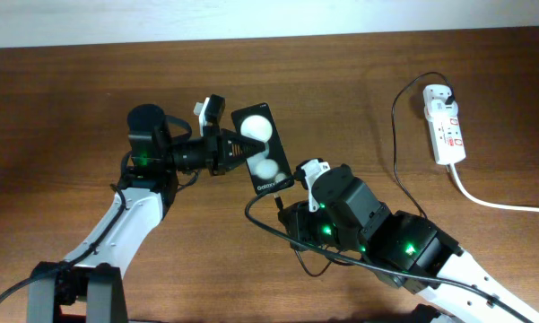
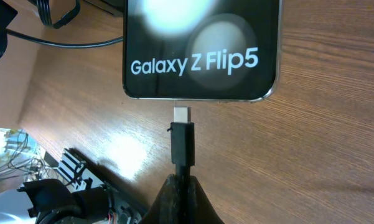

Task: Plug charger to phone and switch on socket
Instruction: 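Push the USB-C plug up into the phone's port with the right gripper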

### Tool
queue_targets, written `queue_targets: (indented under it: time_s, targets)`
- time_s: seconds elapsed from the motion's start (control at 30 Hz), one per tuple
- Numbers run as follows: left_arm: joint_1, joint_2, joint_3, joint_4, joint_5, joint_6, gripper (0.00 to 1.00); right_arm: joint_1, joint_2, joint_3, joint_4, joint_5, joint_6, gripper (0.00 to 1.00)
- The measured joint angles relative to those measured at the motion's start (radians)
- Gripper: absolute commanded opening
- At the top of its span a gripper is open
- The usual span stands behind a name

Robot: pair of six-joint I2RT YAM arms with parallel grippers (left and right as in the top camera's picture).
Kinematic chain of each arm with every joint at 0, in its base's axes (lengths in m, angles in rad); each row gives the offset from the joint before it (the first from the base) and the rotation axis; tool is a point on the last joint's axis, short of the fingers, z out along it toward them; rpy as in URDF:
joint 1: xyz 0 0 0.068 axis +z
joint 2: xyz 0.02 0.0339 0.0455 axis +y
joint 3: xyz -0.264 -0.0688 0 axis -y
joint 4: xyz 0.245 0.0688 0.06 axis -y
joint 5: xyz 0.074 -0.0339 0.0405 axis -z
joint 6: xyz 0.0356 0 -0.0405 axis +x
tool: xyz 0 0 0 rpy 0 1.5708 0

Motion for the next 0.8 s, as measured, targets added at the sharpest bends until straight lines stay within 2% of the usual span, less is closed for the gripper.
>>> queue_targets:
  time_s: [0.8]
  targets:
    - [0.007,0.0,0.0,0.0,0.022,-0.007,0.0,0.0,0.0,0.0,0.018,0.0,0.006,0.04]
